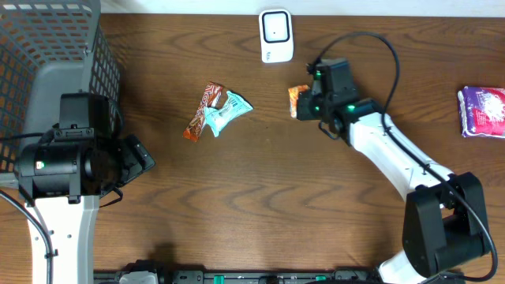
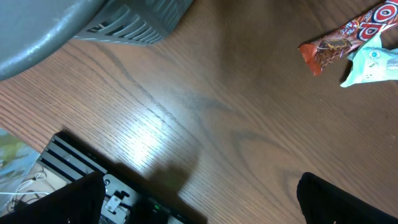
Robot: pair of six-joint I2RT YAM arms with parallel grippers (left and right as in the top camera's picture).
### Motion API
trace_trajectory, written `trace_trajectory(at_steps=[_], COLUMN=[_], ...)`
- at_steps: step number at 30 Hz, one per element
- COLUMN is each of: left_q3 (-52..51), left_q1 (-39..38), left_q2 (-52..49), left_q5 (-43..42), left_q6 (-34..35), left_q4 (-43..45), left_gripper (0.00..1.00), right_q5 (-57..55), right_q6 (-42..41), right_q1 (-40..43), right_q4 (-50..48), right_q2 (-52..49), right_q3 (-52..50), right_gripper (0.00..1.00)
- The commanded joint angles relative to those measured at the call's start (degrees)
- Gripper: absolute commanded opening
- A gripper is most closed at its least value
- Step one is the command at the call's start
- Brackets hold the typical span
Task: Scan the item barcode
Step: 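Raise the orange pack in front of the white scanner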
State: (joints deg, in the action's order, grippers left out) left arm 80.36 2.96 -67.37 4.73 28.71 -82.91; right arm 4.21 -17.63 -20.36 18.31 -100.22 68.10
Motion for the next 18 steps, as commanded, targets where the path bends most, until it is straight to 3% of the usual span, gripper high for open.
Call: trace_trajectory(at_steps=[1,10,18], left_q3=[-0.07,-0.07,-0.07], left_q1=[0.31,0.31,0.31], left_q2=[0.04,0.04,0.04], left_q5=[0.87,0.87,0.87], left_q6=[0.52,0.52,0.52], left_q4=[-0.22,-0.20,-0.20], left_gripper=[0.98,0.98,0.98], right_q5=[-8.90,-13.62,-18.25], right_q6=[-0.52,2.67,7.96], right_q1=[-2.69,-3.67,-3.72], right_q4=[-0.15,4.17,19.71], right_q2=[0.50,-8.20,-27.17], right_q3=[5.42,23.52,54.60], right_gripper=[0.01,0.01,0.01])
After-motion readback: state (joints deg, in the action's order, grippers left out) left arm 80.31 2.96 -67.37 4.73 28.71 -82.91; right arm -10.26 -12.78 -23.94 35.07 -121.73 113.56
